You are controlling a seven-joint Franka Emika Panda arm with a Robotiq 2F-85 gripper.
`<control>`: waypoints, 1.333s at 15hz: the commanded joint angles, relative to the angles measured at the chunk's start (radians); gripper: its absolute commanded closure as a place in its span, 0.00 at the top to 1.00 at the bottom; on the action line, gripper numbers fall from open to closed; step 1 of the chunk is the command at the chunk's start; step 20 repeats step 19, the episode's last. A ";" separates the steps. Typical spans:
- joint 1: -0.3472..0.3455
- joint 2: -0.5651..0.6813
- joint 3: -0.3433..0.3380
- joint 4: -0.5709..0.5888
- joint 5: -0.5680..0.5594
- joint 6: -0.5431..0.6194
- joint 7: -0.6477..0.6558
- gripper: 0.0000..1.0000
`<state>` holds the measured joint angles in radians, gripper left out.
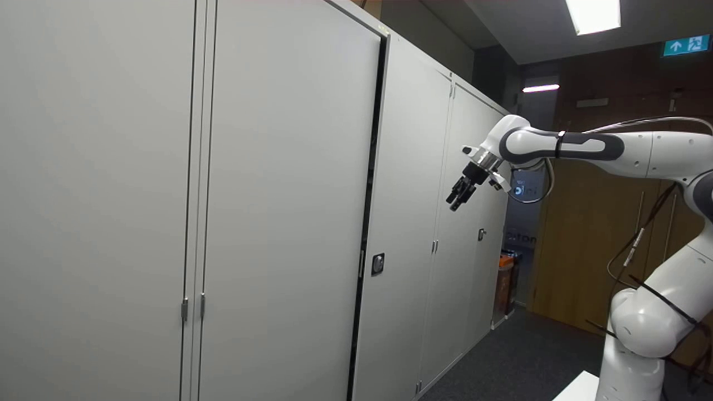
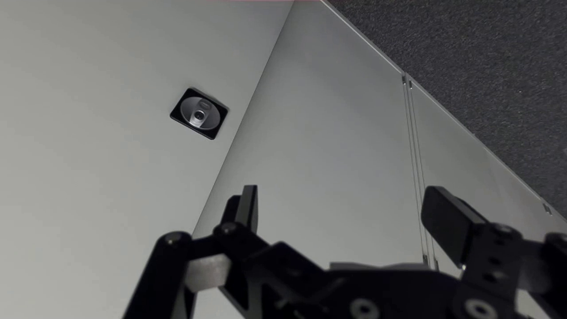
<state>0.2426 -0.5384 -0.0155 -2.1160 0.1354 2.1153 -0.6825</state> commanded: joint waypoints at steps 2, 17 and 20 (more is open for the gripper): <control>0.001 -0.011 0.005 -0.014 0.008 0.014 0.035 1.00; 0.004 0.003 0.001 0.002 -0.001 -0.002 0.020 1.00; 0.004 0.003 0.001 0.002 -0.001 -0.002 0.020 1.00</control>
